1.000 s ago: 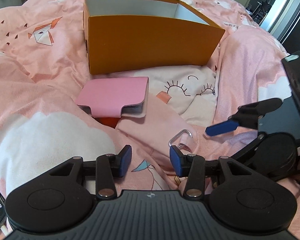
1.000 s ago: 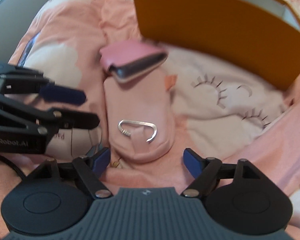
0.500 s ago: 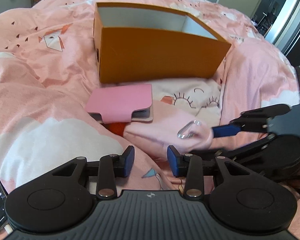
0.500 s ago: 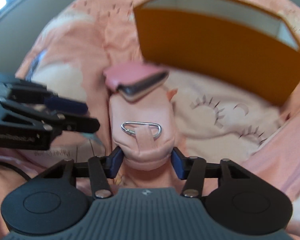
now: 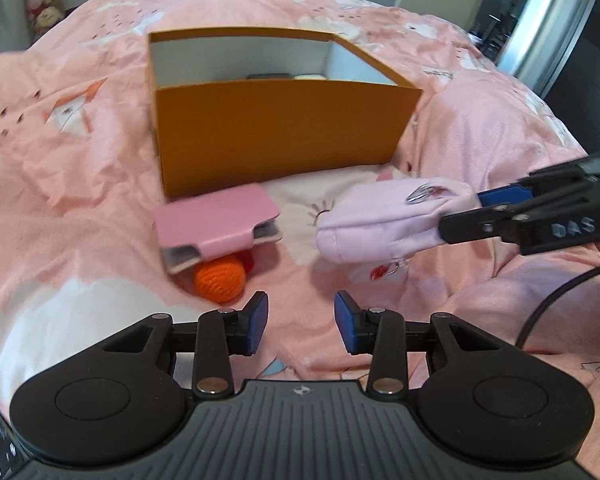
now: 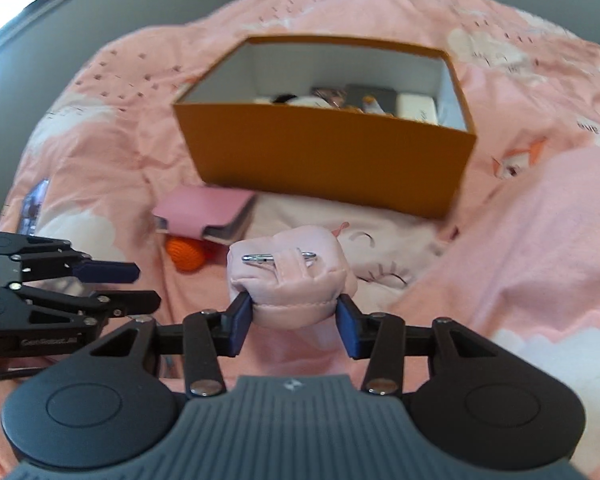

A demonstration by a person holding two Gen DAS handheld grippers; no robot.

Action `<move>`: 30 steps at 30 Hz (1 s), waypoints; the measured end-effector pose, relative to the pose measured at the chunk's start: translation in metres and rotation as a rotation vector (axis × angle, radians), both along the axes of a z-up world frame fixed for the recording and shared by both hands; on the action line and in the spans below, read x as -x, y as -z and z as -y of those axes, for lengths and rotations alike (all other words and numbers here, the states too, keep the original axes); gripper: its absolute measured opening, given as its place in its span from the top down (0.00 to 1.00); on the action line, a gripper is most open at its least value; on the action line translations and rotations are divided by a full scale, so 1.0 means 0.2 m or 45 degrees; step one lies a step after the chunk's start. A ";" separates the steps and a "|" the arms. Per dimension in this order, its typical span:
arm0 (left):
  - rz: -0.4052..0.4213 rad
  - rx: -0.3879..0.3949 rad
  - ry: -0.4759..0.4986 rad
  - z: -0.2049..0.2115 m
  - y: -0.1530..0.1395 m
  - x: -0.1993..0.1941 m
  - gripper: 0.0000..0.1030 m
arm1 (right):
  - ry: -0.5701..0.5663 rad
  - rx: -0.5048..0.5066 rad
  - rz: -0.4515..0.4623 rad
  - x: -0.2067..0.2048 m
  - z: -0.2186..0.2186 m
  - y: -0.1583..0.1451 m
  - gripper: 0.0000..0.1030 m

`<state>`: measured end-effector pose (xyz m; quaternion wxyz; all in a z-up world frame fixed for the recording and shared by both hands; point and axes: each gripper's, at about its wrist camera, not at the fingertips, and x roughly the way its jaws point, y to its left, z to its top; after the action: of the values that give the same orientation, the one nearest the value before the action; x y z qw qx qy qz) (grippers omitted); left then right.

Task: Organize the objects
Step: 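Grasp the pink pouch with the right tool and lift it, then grasp the pink wallet with the left tool while the right carries the pink backpack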

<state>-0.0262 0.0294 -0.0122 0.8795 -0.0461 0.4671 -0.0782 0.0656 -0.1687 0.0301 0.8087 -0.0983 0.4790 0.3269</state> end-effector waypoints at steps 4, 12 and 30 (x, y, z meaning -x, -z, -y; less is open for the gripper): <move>0.036 -0.058 0.091 0.06 0.00 -0.05 0.56 | 0.033 0.016 -0.069 -0.10 -0.05 0.06 0.52; 0.061 -0.132 -0.003 0.01 0.03 -0.14 0.56 | 0.067 -0.160 0.137 -0.20 -0.17 0.09 0.50; 0.037 -0.673 0.232 0.14 0.23 -0.26 0.54 | 0.191 -0.324 0.085 -0.33 -0.07 0.20 0.32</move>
<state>0.0259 0.0015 -0.0590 0.8570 0.2281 0.4609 -0.0330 0.1316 -0.1555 -0.0090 0.8523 0.0302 0.4126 0.3200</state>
